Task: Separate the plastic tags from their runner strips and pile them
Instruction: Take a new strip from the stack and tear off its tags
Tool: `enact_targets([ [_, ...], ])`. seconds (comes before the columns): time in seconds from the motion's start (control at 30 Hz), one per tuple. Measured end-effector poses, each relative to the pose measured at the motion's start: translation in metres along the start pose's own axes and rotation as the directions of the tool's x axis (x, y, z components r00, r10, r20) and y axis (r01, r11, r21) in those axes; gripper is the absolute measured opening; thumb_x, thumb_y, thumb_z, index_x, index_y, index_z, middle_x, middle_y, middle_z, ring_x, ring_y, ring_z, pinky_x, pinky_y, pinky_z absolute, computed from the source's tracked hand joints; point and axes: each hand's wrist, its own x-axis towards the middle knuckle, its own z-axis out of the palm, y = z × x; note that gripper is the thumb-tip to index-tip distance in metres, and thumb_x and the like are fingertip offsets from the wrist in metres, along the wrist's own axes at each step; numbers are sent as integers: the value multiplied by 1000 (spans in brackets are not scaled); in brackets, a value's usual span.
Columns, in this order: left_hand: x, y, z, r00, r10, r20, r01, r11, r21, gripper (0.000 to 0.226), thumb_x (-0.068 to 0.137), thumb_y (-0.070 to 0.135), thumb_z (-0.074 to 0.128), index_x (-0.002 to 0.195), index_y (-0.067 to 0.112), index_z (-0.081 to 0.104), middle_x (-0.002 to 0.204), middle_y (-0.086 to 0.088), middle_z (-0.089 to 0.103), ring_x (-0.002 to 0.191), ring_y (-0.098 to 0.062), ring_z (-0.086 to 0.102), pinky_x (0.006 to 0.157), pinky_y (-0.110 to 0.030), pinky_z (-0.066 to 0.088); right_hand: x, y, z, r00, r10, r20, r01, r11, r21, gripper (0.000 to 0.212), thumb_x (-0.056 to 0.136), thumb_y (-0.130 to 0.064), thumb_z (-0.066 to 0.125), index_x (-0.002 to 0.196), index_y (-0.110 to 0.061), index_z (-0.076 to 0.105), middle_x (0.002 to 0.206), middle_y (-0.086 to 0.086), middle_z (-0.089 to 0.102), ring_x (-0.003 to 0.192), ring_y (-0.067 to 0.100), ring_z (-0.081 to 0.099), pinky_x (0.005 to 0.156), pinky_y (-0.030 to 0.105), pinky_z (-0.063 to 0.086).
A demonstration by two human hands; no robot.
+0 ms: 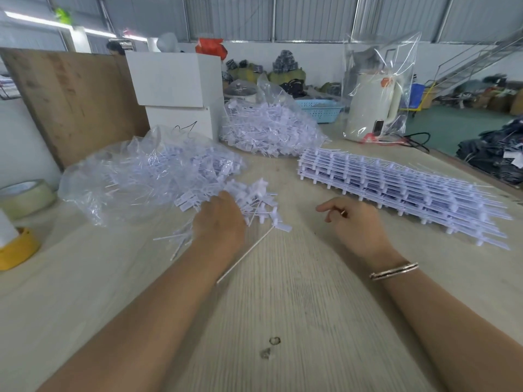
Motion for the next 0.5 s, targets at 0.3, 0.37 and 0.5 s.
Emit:
enact_targets([
  [0.3, 16, -29, -20, 980, 45, 192, -101, 952, 288, 124, 58, 90, 42, 143, 3, 21, 146, -15, 25, 134, -34, 23, 108, -43, 21, -33, -44, 18, 872, -277, 403, 320, 946, -42, 11, 84, -24, 60, 92, -27, 68, 92, -7, 61, 84, 9, 56, 81, 29, 46],
  [0.37, 25, -38, -25, 961, -16, 277, -66, 957, 284, 132, 54, 91, 50, 147, 3, 14, 151, -17, 20, 137, -35, 22, 110, -43, 22, -42, -56, 29, 802, -362, 475, 455, 886, -92, 20, 86, -30, 58, 104, -29, 65, 102, -7, 58, 97, 11, 50, 87, 28, 41],
  [0.5, 36, -50, -22, 902, -114, 416, 22, 975, 219, 148, 37, 96, 44, 148, 5, 14, 155, -19, 13, 139, -35, 24, 112, -45, 26, -36, -72, 40, 757, -382, 531, 515, 848, -124, 30, 91, -34, 51, 120, -28, 56, 115, -3, 50, 107, 14, 43, 92, 31, 36],
])
